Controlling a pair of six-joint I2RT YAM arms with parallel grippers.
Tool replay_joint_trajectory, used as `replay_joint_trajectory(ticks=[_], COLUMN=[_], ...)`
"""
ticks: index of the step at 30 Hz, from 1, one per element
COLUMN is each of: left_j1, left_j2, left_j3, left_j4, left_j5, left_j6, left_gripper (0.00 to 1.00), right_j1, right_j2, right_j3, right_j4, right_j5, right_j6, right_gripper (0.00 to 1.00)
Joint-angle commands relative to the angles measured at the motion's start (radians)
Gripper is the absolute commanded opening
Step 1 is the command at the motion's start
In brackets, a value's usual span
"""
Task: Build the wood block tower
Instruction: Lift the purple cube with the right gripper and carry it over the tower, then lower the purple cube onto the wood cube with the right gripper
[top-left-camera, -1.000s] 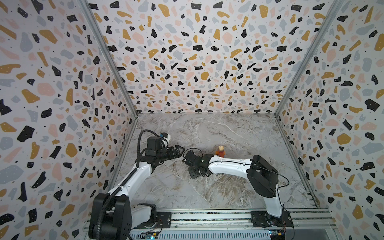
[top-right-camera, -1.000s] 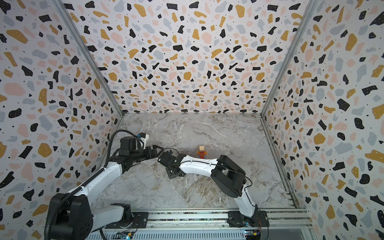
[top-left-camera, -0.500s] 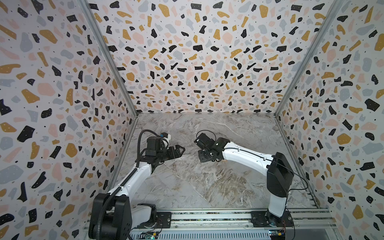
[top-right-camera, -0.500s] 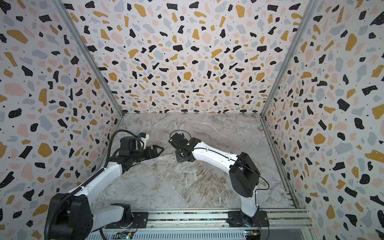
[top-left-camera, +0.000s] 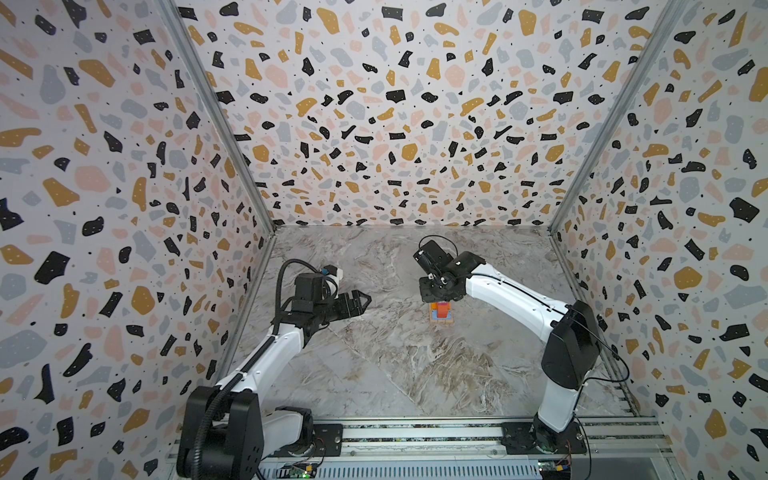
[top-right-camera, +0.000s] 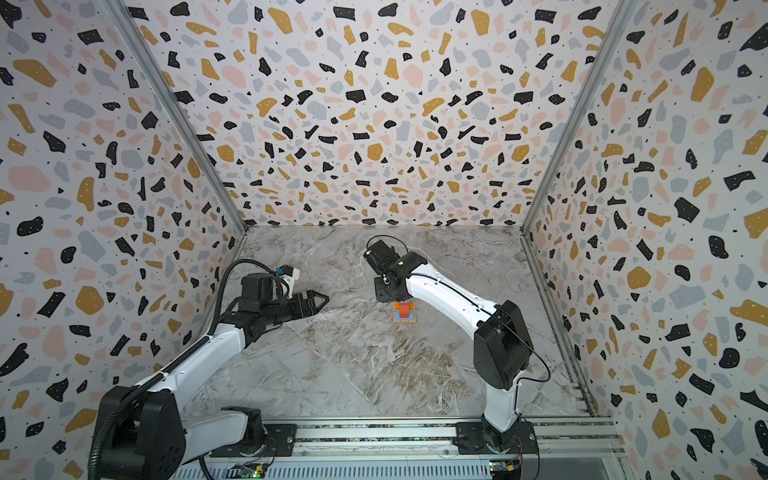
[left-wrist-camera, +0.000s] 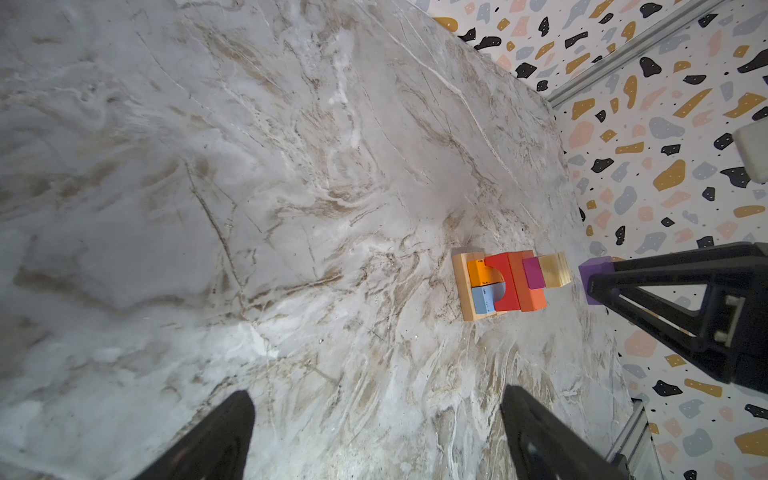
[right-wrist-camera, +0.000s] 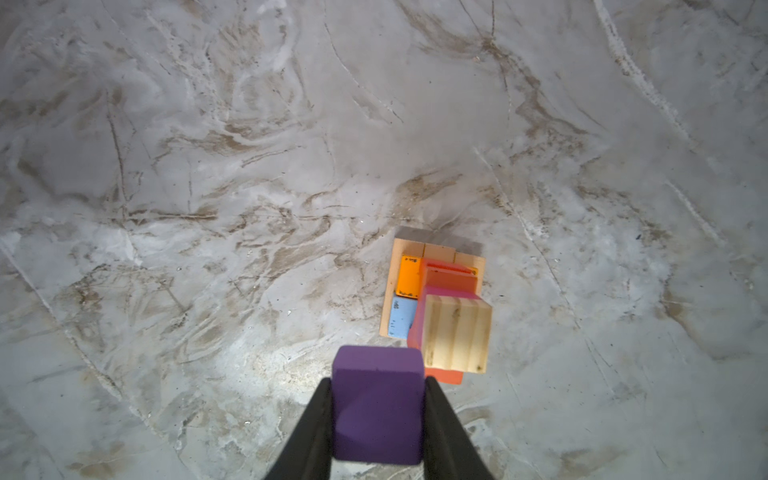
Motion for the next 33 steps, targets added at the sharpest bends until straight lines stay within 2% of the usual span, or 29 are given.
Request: replay_joint_trajectory(ticks=[1,18,33], left_j1=[-0.008,-0.011,-0.013], left_j2=[-0.005,-0.007,-0.01], left_j3=[0.001,0.001,0.0], left_j4=[0.037,0.038,0.037], left_j5=[0.014,0.015,0.014], left_j6=[-0.005,-0.003,-0.003], left_gripper=[0.94,0.94,0.94], right_j1=[-0.027,-0.09,-0.097], right_j2=[-0.05,-0.056,-0.052], right_j3=[0.033,-0.004,-0.058], right_j4=[-0.036,-0.029,0.004], right_j5=[-0.005,-0.037,-0.053], right_j6=[-0.016,-0.024,-0.02], right_gripper=[0.26,0.26,0.26])
